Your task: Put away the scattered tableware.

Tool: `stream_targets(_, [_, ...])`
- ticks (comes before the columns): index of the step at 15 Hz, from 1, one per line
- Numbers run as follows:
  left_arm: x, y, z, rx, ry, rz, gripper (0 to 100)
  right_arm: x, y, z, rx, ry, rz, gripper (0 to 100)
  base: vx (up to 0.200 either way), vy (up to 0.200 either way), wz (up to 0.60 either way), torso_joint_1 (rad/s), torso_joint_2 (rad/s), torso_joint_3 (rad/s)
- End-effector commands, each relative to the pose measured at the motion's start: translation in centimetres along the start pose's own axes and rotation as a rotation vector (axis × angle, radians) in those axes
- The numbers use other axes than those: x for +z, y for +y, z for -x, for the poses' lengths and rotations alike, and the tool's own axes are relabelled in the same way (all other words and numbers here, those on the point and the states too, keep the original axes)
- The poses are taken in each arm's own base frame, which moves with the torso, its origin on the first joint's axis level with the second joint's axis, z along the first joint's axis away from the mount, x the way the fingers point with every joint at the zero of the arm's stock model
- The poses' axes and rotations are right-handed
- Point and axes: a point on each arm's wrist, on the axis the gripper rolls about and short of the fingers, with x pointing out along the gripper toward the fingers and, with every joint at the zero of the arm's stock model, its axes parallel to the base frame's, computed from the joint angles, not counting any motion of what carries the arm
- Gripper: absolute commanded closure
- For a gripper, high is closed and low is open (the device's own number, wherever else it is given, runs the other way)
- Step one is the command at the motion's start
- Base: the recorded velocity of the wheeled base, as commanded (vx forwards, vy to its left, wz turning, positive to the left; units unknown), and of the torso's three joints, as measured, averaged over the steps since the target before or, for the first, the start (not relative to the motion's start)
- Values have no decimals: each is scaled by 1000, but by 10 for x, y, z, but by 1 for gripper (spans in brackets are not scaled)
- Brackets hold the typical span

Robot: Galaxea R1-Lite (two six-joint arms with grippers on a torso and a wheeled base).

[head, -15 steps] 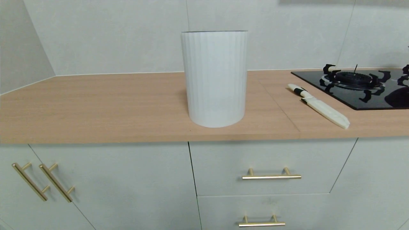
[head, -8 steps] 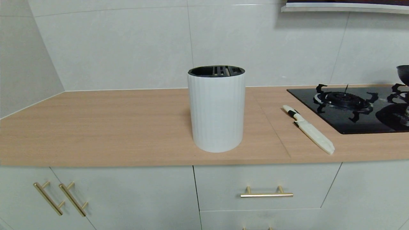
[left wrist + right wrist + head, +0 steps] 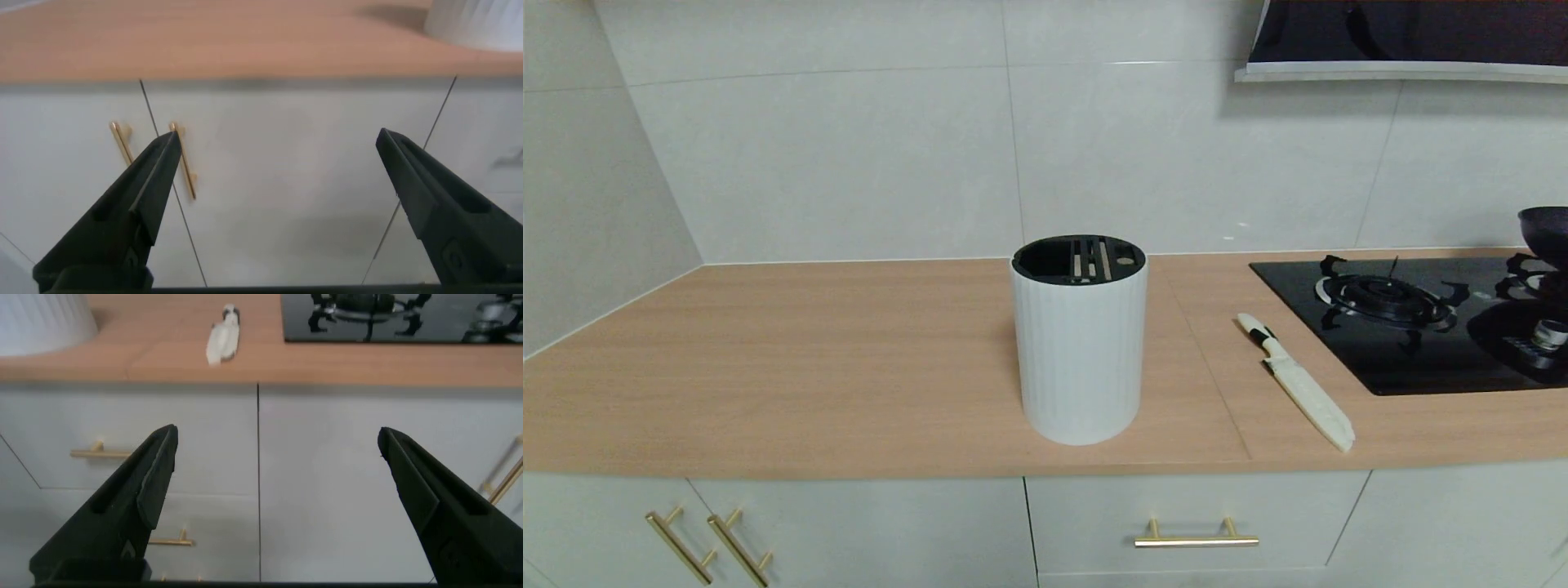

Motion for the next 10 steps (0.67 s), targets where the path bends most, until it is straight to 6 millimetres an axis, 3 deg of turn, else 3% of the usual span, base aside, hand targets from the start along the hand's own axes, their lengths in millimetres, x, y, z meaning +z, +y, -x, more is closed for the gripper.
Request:
stream_targets(1, [0, 0, 0, 1, 0, 0, 0, 0, 0, 0, 1, 1, 1, 0, 0, 0, 0, 232, -510, -286])
stream_targets(10, [0, 0, 0, 1, 0, 0, 0, 0, 0, 0, 1, 1, 1, 0, 0, 0, 0, 245, -544, -296])
